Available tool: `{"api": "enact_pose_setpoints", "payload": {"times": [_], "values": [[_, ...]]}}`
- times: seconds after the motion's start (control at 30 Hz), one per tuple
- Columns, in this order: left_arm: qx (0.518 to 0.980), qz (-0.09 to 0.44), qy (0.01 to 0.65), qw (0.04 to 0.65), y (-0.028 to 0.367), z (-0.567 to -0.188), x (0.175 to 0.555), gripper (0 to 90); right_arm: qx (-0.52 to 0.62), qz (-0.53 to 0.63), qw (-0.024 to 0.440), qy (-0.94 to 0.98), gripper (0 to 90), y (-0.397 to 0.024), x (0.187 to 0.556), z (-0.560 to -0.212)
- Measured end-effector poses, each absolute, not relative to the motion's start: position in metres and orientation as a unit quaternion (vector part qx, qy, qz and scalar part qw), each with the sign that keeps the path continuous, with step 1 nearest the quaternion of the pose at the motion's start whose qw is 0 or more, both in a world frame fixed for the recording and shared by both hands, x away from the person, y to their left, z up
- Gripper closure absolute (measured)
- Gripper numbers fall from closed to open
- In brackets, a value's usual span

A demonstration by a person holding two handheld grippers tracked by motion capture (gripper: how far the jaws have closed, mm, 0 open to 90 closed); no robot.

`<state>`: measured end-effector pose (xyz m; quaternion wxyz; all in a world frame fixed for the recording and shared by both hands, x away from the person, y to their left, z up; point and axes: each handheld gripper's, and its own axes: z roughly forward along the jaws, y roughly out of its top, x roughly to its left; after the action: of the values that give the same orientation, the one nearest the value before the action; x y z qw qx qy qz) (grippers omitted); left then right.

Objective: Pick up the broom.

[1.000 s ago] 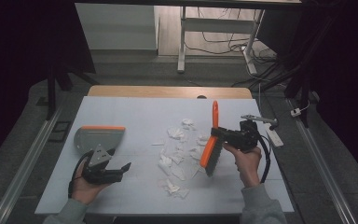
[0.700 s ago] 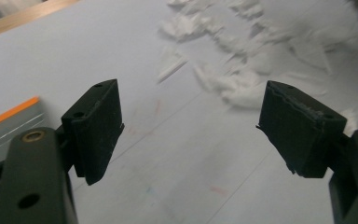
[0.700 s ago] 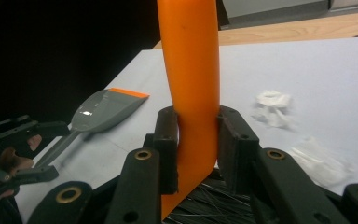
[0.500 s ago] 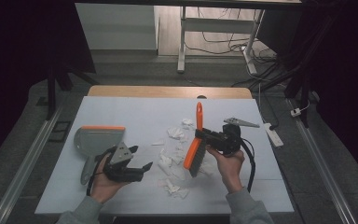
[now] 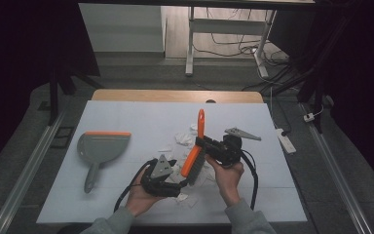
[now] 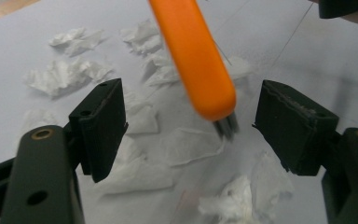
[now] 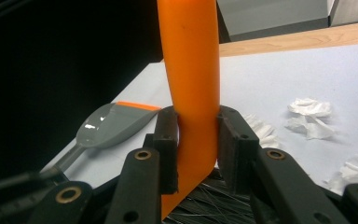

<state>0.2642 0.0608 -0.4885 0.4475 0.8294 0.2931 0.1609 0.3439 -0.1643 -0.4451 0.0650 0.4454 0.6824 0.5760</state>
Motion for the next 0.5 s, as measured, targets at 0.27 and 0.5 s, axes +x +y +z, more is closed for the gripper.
{"api": "enact_pose_setpoints", "payload": {"times": [0.27,0.5], "values": [[0.809,0.167,0.322,0.462,0.053,-0.498,0.273,39.8,0.455,0.600,0.053,0.656,70.2,-0.160,0.337,-0.447],[0.794,0.147,0.337,0.484,0.055,-0.501,0.279,66.2,0.457,0.611,0.054,0.644,70.2,-0.155,0.330,-0.448]]}}
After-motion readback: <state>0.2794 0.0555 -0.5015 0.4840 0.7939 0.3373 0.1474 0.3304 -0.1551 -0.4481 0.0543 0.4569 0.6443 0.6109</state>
